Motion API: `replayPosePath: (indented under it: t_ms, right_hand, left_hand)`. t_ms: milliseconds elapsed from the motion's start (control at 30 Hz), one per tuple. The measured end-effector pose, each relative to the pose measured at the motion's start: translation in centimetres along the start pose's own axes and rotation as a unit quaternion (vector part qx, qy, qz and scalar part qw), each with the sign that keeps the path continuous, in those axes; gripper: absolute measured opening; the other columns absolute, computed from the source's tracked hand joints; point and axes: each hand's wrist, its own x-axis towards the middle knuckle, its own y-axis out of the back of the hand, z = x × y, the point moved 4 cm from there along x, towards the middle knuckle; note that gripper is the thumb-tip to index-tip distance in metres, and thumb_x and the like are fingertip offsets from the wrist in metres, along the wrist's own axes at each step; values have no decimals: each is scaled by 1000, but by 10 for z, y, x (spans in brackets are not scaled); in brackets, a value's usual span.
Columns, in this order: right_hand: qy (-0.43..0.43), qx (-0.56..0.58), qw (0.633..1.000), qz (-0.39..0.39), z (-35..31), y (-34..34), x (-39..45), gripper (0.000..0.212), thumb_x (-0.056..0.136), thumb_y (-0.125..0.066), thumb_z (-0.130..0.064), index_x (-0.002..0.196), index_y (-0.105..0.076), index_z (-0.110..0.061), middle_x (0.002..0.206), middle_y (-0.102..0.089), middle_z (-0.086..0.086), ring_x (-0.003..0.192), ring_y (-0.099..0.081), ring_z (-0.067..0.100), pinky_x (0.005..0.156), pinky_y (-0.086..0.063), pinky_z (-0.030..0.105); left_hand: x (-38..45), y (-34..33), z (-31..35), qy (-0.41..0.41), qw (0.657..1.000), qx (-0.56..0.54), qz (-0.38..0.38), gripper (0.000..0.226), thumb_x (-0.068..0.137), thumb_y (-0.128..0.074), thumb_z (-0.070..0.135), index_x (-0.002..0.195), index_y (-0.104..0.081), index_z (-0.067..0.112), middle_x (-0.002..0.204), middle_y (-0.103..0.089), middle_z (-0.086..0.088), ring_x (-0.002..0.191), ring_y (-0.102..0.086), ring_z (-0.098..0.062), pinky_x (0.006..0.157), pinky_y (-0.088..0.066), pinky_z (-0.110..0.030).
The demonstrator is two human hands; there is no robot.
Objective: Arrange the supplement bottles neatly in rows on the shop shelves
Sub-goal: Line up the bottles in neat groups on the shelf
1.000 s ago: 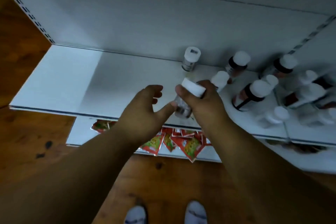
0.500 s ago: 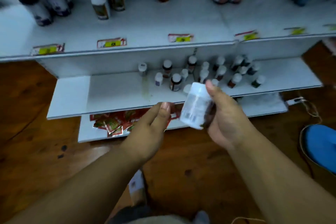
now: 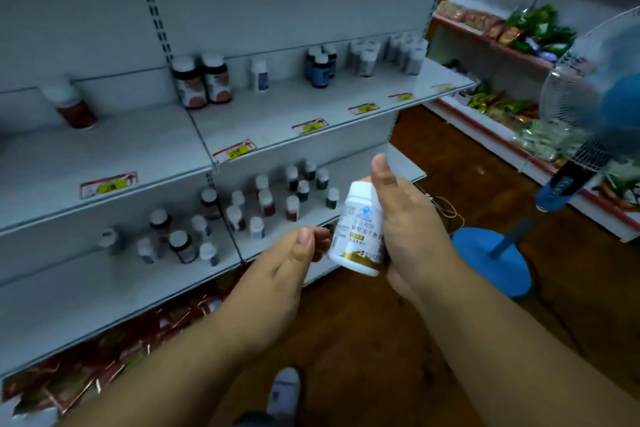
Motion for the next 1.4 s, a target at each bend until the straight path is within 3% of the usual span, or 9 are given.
replayPosePath:
  t_ms: [133, 267, 500, 767, 933, 1033, 1200, 1333, 1400]
  right_hand:
    - [35, -32, 997, 53, -16, 34, 59, 65, 60, -61, -72, 90, -58, -15, 68, -61, 0, 72, -65, 21, 77, -57, 51]
    - [70, -120, 983, 117, -45, 85, 117, 65, 62, -61, -75, 93, -60, -18, 83, -68, 4, 78, -70, 18, 66, -59, 38]
    - [93, -175, 966, 168, -79, 177, 208, 56, 62, -66, -66, 97, -61, -22, 89, -70, 1, 80, -70, 13, 63, -55, 27]
    - [74, -207, 974, 59, -93, 238, 362, 40, 77, -72, -53, 103, -57, -28, 97, -67, -1, 87, -69, 13, 70, -61, 35]
    - [81, -228, 970, -10, -119, 224, 449, 36, 75, -77, -46, 97, -58, -24, 97, -66, -2, 92, -66, 16, 81, -58, 41]
    - [92, -262, 959, -46, -122, 207, 504, 38, 74, -80, -41, 100, -56, -27, 100, -62, -10, 93, -62, 7, 77, -56, 27]
    - [154, -400, 901, -65, -125, 178, 592, 60, 73, -82, -40, 122, -52, -24, 110, -55, -10, 100, -51, 7, 77, -36, 18]
    - [163, -486, 854, -91, -125, 158, 652, 64, 72, -79, -46, 124, -50, -24, 118, -55, -3, 104, -55, 15, 84, -47, 30]
    - [169, -508, 838, -105, -128, 149, 672, 61, 74, -79, -44, 125, -49, -25, 117, -54, -4, 100, -53, 13, 75, -45, 24]
  left_hand:
    - [78, -13, 19, -25, 998, 8, -52, 61, 92, -13, 71, 123, -57, 42, 122, -62, 21, 106, -57, 7, 95, -45, -29]
    - [164, -33, 42, -65, 990, 46, -117, 60, 86, -20, 76, 120, -57, 44, 119, -63, 17, 114, -57, -2, 102, -45, -39]
    - [297, -87, 73, -98, 978, 119, -142, 51, 86, -31, 69, 125, -50, 42, 122, -56, 24, 111, -51, 9, 95, -45, -23]
    - [423, -131, 77, -57, 986, 144, -57, 64, 78, -27, 85, 128, -45, 50, 124, -53, 27, 115, -50, 5, 97, -48, -33]
    - [474, -110, 85, -22, 989, 146, 29, 58, 76, -30, 88, 123, -42, 56, 123, -51, 32, 115, -49, 8, 90, -44, -20]
    - [512, -91, 79, -12, 975, 218, 50, 66, 79, -46, 76, 136, -40, 44, 130, -49, 22, 115, -48, 3, 95, -43, -21]
    - [600, -53, 54, 28, 934, 347, 79, 88, 80, -54, 73, 151, -24, 29, 155, -29, 6, 138, -30, -12, 112, -25, -24]
    - [659, -36, 32, 98, 925, 352, 107, 101, 80, -49, 77, 155, -13, 20, 161, -16, -2, 145, -20, -21, 119, -18, -33]
    - [681, -29, 22, 124, 908, 385, 110, 105, 81, -46, 78, 156, -8, 16, 163, -11, -6, 147, -15, -24, 121, -16, -37]
